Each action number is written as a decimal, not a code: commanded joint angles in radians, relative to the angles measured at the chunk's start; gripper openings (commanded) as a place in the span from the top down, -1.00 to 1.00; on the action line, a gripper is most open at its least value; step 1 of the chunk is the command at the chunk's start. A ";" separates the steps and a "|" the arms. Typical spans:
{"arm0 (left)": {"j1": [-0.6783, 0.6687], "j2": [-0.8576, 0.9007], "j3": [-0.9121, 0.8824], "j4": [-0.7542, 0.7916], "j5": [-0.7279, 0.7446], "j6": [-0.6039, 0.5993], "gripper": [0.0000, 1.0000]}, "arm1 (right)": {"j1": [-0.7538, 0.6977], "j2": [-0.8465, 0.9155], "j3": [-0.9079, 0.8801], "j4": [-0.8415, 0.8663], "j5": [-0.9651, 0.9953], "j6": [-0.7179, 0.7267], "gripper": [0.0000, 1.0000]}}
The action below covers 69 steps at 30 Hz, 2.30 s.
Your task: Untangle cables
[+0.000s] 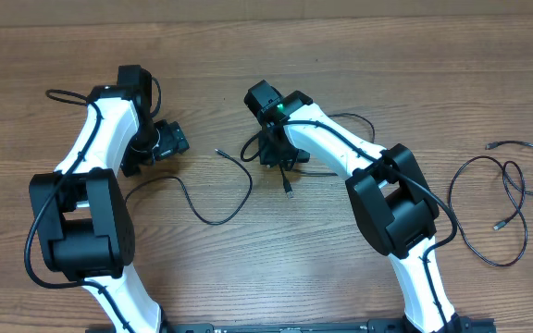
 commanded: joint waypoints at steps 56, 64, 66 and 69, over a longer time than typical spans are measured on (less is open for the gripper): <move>-0.002 0.005 0.013 0.018 -0.013 0.003 -0.96 | -0.847 -0.280 0.195 -0.296 0.016 -0.231 0.93; -0.002 0.005 0.013 0.021 -0.013 0.003 -0.96 | -0.890 -0.280 0.148 -0.303 0.012 -0.231 -0.34; -0.002 0.005 0.013 0.021 -0.013 0.003 -0.96 | -0.887 -0.280 0.138 -0.298 -0.061 -0.232 -0.59; -0.002 0.005 0.013 0.022 -0.013 0.003 -0.96 | -0.878 -0.280 0.137 -0.297 -0.166 -0.237 -0.60</move>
